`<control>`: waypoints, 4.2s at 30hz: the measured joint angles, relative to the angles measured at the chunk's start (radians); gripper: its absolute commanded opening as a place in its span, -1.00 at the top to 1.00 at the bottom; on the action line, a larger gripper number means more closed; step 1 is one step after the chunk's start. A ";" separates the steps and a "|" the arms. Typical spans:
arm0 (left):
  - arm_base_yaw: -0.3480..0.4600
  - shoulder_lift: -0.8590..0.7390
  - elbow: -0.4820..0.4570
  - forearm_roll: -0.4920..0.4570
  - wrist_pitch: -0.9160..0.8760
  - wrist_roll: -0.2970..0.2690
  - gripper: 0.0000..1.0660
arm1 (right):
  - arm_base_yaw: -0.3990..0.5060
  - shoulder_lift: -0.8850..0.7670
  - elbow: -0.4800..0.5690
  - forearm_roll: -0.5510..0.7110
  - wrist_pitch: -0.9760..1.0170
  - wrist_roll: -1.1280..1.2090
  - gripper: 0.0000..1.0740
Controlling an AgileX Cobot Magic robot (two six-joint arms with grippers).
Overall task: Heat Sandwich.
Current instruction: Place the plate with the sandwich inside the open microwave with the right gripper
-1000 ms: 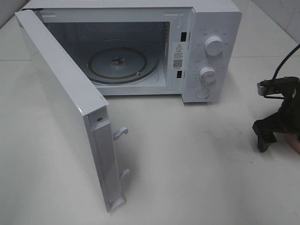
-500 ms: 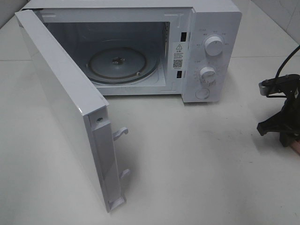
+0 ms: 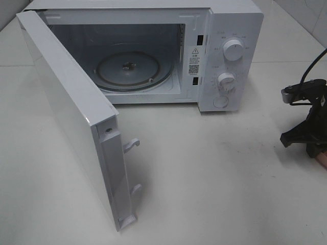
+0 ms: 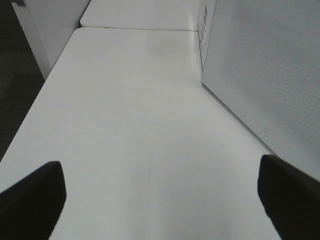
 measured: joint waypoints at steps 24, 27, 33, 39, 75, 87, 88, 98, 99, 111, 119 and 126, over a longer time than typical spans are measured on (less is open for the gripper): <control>0.000 0.000 0.000 0.000 0.000 0.000 -0.83 | 0.099 0.000 0.000 -0.203 0.178 0.201 0.99; 0.000 0.000 0.000 0.000 0.000 0.000 -0.83 | 0.119 0.000 0.000 -0.211 0.199 0.214 0.99; 0.000 0.000 0.000 0.000 0.000 0.000 -0.83 | 0.133 -0.013 0.000 -0.212 0.229 0.217 0.99; 0.000 0.000 0.000 0.000 0.000 0.000 -0.83 | 0.133 -0.115 0.000 -0.213 0.268 0.217 0.99; 0.000 0.000 0.000 0.000 0.000 0.000 -0.83 | 0.485 -0.411 0.161 -0.162 0.424 0.219 0.96; 0.000 0.000 0.000 0.000 0.000 0.000 -0.83 | 0.644 -0.491 0.183 -0.156 0.480 0.220 0.95; 0.000 0.000 0.000 0.000 0.000 0.000 -0.83 | 0.644 -0.491 0.183 -0.156 0.480 0.220 0.95; 0.000 0.000 0.000 0.000 0.000 0.000 -0.83 | 0.787 -0.532 0.183 -0.153 0.510 0.224 0.96; 0.000 0.000 0.000 0.000 0.000 0.000 -0.83 | 0.812 -0.533 0.183 -0.153 0.510 0.224 0.96; 0.000 0.000 0.000 0.000 0.000 0.000 -0.83 | 0.935 -0.533 0.183 -0.153 0.510 0.210 0.96; 0.000 0.000 0.000 0.000 0.000 0.000 -0.83 | 0.982 -0.533 0.183 -0.153 0.507 0.090 0.96; 0.000 0.000 0.000 0.000 0.000 0.000 -0.83 | 0.982 -0.533 0.183 -0.153 0.473 -0.053 0.95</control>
